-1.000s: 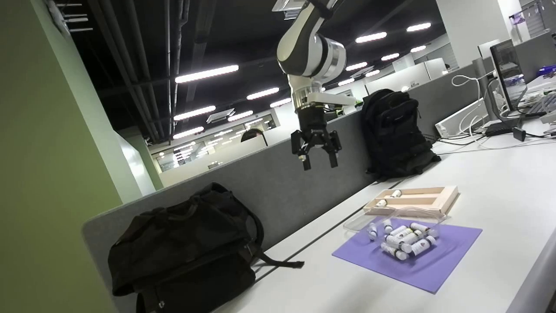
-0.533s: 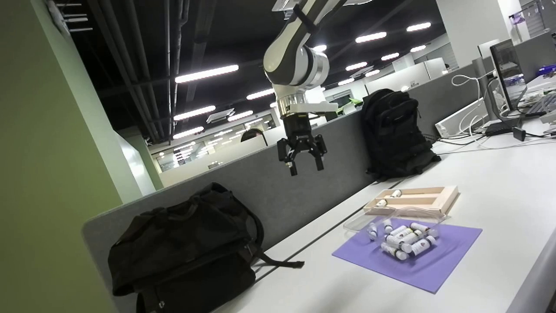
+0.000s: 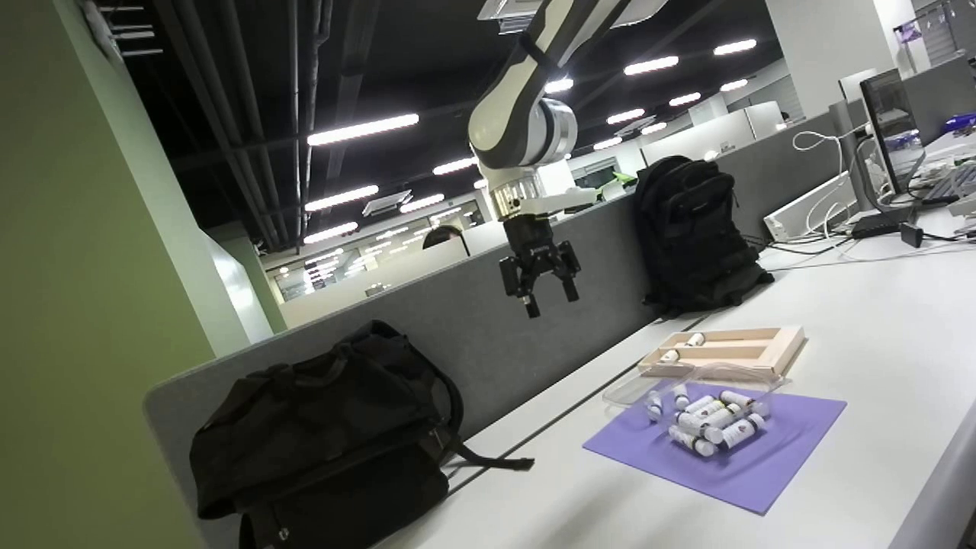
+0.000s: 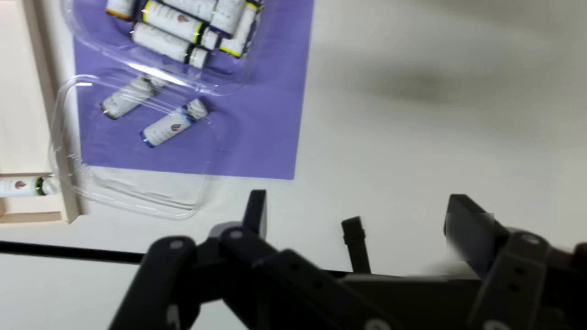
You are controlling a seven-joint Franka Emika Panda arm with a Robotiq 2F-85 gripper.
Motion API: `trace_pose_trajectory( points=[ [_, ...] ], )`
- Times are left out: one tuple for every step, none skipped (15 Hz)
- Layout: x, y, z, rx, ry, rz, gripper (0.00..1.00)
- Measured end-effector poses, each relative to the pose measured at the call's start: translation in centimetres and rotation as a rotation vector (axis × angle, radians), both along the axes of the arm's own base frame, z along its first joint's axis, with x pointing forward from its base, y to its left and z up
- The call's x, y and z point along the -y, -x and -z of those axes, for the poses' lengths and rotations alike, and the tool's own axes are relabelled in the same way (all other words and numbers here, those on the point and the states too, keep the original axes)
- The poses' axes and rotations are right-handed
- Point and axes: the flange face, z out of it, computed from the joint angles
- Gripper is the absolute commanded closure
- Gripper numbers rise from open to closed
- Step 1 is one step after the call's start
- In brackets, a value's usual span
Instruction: Close the clear container
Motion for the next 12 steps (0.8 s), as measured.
trace_pose_trajectory(
  points=[
    [0.2,-0.6,0.7,0.013,0.043,-0.022,0.00],
    [0.2,-1.3,1.6,0.029,0.085,-0.044,0.00],
    [0.2,-2.0,2.5,0.046,0.127,-0.067,0.00],
    [0.1,-2.8,3.5,0.062,0.168,-0.087,0.00],
    [-0.1,-3.5,4.6,0.078,0.205,-0.104,0.00],
    [-0.4,-4.3,5.6,0.091,0.237,-0.118,0.00],
    [-0.6,-5.0,6.5,0.097,0.257,-0.119,0.00],
    [-0.8,-5.3,7.4,0.067,0.257,-0.109,0.00],
    [-0.9,-5.6,7.9,0.038,0.256,-0.101,0.00],
    [-0.9,-5.9,8.0,0.027,0.256,-0.096,0.00],
    [-0.9,-6.1,8.0,0.024,0.255,-0.093,0.00],
    [-0.9,-6.2,7.8,0.023,0.256,-0.092,0.00]
  ],
)
